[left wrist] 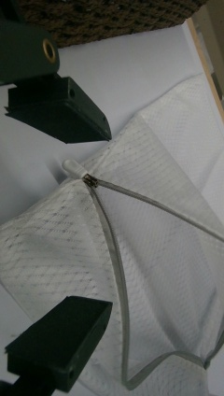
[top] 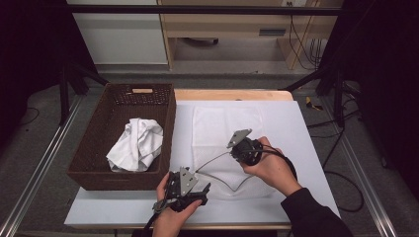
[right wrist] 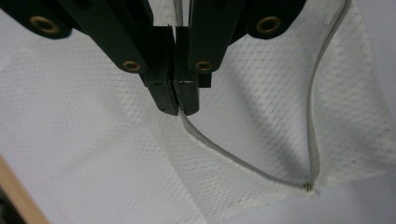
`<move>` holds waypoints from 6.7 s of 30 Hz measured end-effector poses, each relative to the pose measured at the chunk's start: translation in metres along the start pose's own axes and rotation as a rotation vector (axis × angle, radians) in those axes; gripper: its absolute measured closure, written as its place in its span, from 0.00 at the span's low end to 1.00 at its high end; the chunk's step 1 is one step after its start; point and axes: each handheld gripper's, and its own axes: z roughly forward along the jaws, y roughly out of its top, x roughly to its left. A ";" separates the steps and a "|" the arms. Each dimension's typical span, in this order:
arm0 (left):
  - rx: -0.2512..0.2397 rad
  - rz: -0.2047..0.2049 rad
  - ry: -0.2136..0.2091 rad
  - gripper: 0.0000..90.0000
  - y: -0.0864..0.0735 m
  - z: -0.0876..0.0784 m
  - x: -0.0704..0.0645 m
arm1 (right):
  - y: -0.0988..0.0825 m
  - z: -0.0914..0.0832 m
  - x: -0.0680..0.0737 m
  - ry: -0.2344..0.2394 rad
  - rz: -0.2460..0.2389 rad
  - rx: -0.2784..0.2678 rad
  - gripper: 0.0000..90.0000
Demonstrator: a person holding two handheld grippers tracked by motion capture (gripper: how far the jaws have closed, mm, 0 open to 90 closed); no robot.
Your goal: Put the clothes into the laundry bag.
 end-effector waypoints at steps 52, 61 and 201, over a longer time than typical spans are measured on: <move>-0.040 0.022 -0.008 0.37 0.013 -0.012 -0.004 | 0.065 -0.045 -0.024 -0.090 0.016 -0.105 0.99; -0.038 0.022 -0.012 0.38 0.013 -0.013 -0.003 | 0.069 -0.051 -0.024 -0.100 0.023 -0.132 0.99; 0.564 -0.288 0.002 0.19 0.002 0.049 0.271 | 0.022 -0.033 -0.032 0.066 0.071 -0.235 0.98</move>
